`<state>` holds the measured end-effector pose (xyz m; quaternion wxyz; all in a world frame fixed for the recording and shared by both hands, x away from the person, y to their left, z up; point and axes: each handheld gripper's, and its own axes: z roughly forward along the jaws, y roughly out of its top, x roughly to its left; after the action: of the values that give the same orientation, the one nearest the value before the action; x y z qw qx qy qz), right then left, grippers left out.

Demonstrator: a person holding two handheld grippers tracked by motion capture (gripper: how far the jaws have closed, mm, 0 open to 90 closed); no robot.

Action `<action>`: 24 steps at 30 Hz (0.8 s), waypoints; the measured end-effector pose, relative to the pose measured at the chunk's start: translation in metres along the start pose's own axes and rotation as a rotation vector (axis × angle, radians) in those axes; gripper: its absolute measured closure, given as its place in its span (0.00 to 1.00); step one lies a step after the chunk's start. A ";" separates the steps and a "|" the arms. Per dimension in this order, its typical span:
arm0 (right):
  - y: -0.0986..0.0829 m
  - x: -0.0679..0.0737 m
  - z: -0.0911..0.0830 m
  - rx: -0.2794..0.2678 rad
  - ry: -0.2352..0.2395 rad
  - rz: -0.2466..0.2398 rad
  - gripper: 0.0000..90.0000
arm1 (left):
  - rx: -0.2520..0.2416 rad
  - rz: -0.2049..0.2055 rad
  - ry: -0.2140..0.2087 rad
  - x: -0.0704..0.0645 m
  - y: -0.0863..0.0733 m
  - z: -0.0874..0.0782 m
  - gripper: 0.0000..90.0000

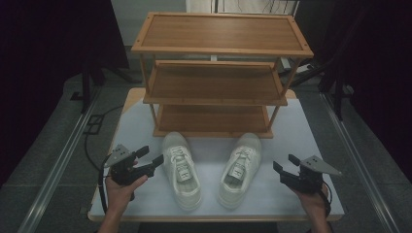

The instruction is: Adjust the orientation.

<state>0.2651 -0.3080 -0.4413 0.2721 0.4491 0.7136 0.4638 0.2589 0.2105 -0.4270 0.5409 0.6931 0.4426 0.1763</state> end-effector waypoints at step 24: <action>0.035 0.113 -0.006 -0.047 0.363 -0.214 1.00 | 0.035 -0.004 -0.056 -0.008 -0.006 -0.013 0.31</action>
<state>0.2236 -0.2038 -0.4041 0.1971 0.2735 0.7835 0.5219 0.2424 0.2121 -0.4264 0.5413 0.7063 0.4316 0.1480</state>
